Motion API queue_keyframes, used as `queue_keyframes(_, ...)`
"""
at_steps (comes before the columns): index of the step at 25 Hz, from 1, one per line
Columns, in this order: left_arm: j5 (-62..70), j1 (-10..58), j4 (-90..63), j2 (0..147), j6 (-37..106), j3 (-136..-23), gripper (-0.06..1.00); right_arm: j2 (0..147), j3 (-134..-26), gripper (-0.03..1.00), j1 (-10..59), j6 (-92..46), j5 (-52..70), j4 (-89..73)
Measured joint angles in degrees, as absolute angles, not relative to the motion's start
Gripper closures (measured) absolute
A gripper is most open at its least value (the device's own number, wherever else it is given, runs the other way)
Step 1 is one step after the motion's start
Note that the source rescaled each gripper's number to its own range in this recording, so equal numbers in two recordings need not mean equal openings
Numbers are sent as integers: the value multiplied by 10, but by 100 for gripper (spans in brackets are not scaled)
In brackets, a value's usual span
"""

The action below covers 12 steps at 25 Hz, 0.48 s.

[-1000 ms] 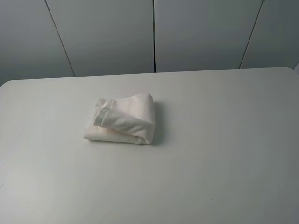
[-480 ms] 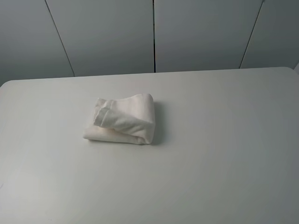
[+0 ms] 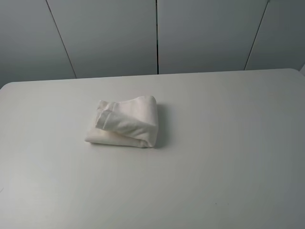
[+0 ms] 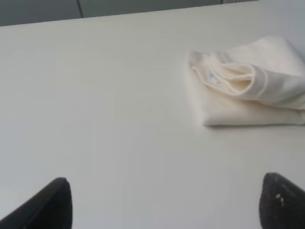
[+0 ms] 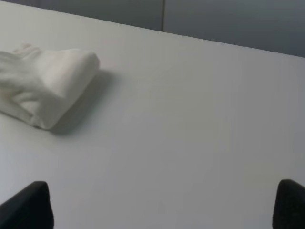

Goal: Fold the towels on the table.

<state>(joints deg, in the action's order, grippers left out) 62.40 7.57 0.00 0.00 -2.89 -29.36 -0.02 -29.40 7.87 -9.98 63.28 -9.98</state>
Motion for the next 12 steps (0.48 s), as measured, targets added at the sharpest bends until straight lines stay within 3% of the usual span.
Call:
queue_keyframes(4,624,25,0,0,-29,-294,-6,0,-294,-3,12,-100,633,-100)
queue_keyframes(12,624,18,0,0,-29,-294,-6,0,-294,-3,3,-100,633,-100)
